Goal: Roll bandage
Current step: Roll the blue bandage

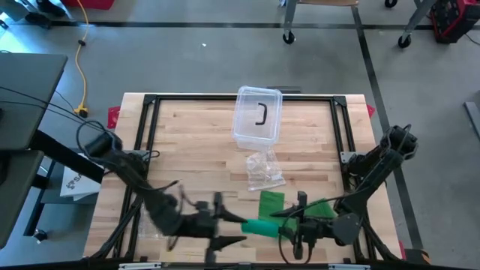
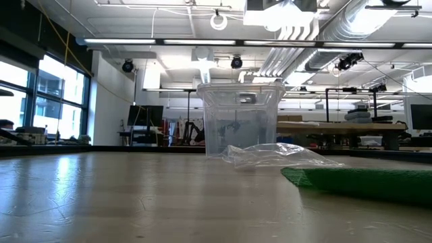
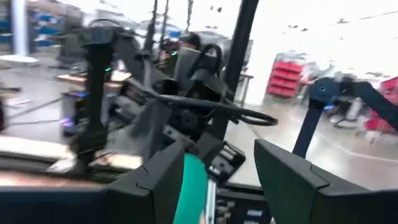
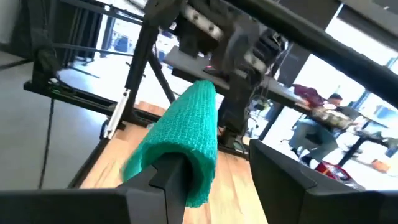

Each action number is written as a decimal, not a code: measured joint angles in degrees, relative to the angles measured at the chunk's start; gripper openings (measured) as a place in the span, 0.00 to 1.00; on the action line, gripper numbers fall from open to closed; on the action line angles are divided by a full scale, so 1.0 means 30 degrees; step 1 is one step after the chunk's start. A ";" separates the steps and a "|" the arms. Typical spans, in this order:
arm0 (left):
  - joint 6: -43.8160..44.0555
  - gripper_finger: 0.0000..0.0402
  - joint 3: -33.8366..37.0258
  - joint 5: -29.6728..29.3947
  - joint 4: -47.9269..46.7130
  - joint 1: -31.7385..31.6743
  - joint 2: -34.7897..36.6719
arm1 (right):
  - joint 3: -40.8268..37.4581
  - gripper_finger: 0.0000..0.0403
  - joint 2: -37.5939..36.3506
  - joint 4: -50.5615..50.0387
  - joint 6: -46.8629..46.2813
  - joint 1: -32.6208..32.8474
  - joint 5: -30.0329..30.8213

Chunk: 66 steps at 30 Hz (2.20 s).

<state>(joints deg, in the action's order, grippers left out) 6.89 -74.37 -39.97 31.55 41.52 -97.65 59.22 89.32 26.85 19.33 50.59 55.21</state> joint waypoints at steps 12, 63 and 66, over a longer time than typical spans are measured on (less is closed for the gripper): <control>0.3309 0.47 0.0027 -0.3437 -0.3532 0.1869 -0.1969 | 0.0007 0.38 0.0000 0.3040 0.3235 0.0772 0.1535; 0.0728 0.01 0.0016 0.2142 0.0187 -0.1441 -0.3117 | 0.0000 0.38 0.0000 0.5366 0.4641 0.0896 0.1422; 0.1161 0.00 0.0016 0.2122 0.0215 -0.1423 -0.3288 | 0.0000 0.38 0.0000 0.6516 0.5559 0.1006 0.1427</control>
<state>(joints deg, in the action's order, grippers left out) 10.37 -74.32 -33.60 32.20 37.26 -107.51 59.22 89.32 46.39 36.01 53.61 59.49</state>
